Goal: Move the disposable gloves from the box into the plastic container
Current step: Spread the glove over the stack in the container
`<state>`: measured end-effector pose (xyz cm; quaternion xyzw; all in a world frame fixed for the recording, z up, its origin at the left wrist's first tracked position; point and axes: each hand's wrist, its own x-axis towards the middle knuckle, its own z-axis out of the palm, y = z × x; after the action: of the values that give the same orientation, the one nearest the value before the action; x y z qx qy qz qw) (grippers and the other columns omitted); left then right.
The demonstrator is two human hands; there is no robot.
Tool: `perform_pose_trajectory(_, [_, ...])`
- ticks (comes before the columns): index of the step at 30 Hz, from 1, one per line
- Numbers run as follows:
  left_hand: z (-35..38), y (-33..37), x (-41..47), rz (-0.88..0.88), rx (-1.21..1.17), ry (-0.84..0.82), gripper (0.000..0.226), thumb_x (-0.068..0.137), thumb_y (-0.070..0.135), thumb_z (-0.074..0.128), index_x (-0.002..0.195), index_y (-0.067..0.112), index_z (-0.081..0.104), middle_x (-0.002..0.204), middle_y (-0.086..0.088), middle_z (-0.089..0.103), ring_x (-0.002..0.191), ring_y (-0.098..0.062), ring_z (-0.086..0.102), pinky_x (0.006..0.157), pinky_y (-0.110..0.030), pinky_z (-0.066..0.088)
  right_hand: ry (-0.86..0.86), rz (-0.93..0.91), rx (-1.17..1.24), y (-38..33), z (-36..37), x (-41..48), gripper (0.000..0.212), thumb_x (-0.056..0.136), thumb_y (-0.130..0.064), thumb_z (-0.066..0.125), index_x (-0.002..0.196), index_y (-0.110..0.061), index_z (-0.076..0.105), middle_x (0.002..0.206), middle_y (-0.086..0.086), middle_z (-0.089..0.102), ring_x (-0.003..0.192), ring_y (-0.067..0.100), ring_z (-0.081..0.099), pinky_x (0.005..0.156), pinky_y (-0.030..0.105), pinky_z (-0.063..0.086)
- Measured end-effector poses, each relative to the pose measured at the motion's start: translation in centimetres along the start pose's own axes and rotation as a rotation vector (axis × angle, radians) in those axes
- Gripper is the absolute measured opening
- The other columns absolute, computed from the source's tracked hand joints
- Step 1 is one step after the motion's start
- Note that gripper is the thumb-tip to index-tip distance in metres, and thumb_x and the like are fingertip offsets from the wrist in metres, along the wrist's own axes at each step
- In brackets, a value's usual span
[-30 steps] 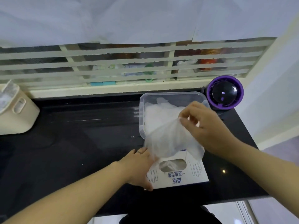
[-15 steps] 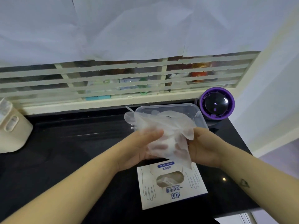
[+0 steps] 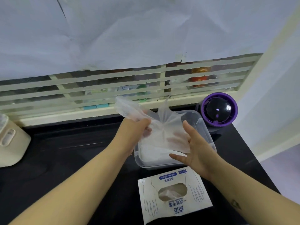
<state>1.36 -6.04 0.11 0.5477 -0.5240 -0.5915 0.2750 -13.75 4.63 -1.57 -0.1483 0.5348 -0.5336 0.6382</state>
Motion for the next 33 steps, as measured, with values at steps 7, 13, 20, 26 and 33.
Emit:
perform_pose_trajectory(7, [0.4,-0.8,-0.2,-0.025,-0.117,-0.049,0.01,0.094,0.007,0.056,0.092,0.002,0.065,0.074,-0.005,0.063,0.063,-0.009,0.062,0.067,-0.026,0.053,0.223,-0.142,-0.117,0.0,0.2,1.9,0.085,0.068,-0.031,0.077,0.14,-0.026,0.034,0.115,-0.001,0.059,0.104,0.022,0.063,0.095,0.051,0.05])
perform_pose_trajectory(13, [-1.3,-1.5,-0.4,0.089,-0.11,-0.33,0.031,0.093,0.012,0.057,0.124,0.017,0.061,0.113,-0.026,0.062,0.1,-0.036,0.063,0.094,-0.039,0.053,0.05,0.058,-0.157,-4.5,-0.5,3.7,0.018,0.086,-0.014,0.065,0.102,-0.006,0.066,0.089,0.005,0.073,0.081,0.017,0.069,0.075,0.029,0.058])
perform_pose_trajectory(20, [-4.0,-2.8,1.4,-0.015,-0.013,0.236,0.018,0.095,0.017,0.059,0.111,0.025,0.059,0.083,0.01,0.061,0.077,-0.008,0.053,0.085,-0.028,0.046,0.163,-0.407,-0.418,-9.8,-0.6,3.7,0.01,0.09,-0.017,0.062,0.095,-0.009,0.066,0.098,0.008,0.067,0.095,0.025,0.062,0.08,0.036,0.053])
perform_pose_trajectory(26, [-2.2,-0.8,-1.2,-0.143,-0.349,-0.293,0.05,0.096,0.049,0.042,0.111,0.008,0.066,0.098,-0.007,0.069,0.09,-0.02,0.064,0.084,-0.035,0.053,-0.019,-0.762,-0.683,-9.7,1.6,-0.5,0.004,0.085,-0.008,0.065,0.082,-0.011,0.065,0.092,0.0,0.074,0.089,0.009,0.069,0.078,0.017,0.054])
perform_pose_trajectory(33, [-1.0,-1.8,0.0,-0.234,-0.875,-0.773,0.104,0.076,0.087,0.034,0.147,0.011,0.039,0.147,-0.021,0.043,0.136,-0.039,0.04,0.115,-0.058,0.022,-0.463,-0.941,-1.446,-4.8,0.0,-1.7,0.01,0.081,-0.018,0.067,0.083,-0.027,0.064,0.108,-0.016,0.067,0.117,-0.002,0.048,0.107,0.004,0.015])
